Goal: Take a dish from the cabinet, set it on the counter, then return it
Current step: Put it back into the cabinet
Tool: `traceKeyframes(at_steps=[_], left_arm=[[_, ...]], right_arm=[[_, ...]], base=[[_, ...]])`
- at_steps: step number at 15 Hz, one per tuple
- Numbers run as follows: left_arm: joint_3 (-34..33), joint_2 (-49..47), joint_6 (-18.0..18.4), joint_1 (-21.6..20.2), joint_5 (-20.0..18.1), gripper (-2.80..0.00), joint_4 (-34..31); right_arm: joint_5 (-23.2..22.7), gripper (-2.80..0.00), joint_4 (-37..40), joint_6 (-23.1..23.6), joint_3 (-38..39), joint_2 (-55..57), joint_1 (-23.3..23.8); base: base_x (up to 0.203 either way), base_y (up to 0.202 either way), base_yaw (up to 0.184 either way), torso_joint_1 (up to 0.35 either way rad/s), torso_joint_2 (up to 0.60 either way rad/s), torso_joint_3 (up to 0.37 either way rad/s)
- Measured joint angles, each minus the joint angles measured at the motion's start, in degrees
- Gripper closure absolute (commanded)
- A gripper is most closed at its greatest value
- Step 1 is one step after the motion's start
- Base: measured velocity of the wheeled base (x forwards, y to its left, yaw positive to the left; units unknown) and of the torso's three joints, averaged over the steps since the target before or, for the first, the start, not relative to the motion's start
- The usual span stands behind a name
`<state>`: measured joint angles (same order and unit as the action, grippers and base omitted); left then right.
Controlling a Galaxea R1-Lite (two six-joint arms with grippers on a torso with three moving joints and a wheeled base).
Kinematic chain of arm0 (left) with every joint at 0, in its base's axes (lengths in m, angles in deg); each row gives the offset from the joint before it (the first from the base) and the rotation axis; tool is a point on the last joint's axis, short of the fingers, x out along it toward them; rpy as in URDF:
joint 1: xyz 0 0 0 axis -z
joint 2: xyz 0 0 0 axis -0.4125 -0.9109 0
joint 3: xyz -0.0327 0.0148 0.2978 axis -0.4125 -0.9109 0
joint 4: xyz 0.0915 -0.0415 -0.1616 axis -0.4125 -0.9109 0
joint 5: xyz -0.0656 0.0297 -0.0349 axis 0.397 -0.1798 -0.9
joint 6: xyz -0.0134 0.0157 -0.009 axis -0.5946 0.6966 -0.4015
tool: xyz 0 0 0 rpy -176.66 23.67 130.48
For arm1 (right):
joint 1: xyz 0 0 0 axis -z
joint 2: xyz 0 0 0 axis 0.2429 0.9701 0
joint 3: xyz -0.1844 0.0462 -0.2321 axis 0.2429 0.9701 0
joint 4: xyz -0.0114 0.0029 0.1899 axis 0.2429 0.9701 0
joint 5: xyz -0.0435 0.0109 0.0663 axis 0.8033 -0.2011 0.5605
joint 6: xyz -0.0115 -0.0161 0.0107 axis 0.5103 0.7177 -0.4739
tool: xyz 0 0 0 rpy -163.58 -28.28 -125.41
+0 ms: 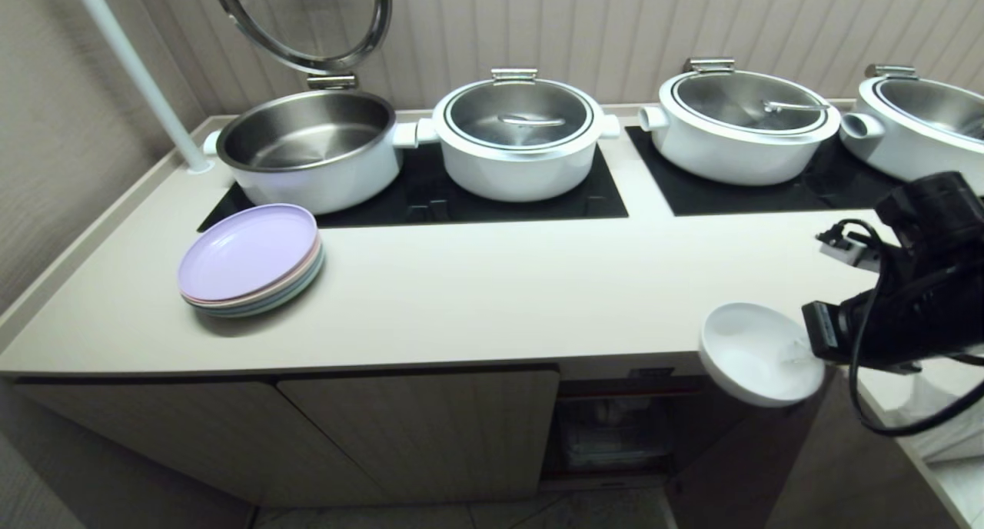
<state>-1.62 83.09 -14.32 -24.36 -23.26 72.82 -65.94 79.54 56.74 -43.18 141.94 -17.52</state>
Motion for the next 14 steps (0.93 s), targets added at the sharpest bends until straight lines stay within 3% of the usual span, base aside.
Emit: traceKeyframes(at_steps=[6, 8, 14], left_arm=[[0.00, 0.00, -0.02, 0.00, 0.00, 0.00, 0.00], [0.00, 0.00, -0.02, 0.00, 0.02, 0.00, 0.00], [0.00, 0.00, 0.00, 0.00, 0.02, 0.00, -0.02]], right_arm=[[0.62, 0.00, -0.03, -4.65, 9.17, -9.77, -1.29], [2.74, 0.00, -0.02, -6.27, 11.84, -12.28, -2.61], [11.59, 0.00, -0.02, -17.88, 17.22, -18.27, -12.56]], base=[[0.000, 0.000, 0.000, 0.000, 0.00, 0.000], [0.000, 0.000, 0.000, 0.000, 0.00, 0.000], [0.000, 0.000, 0.000, 0.000, 0.00, 0.000]])
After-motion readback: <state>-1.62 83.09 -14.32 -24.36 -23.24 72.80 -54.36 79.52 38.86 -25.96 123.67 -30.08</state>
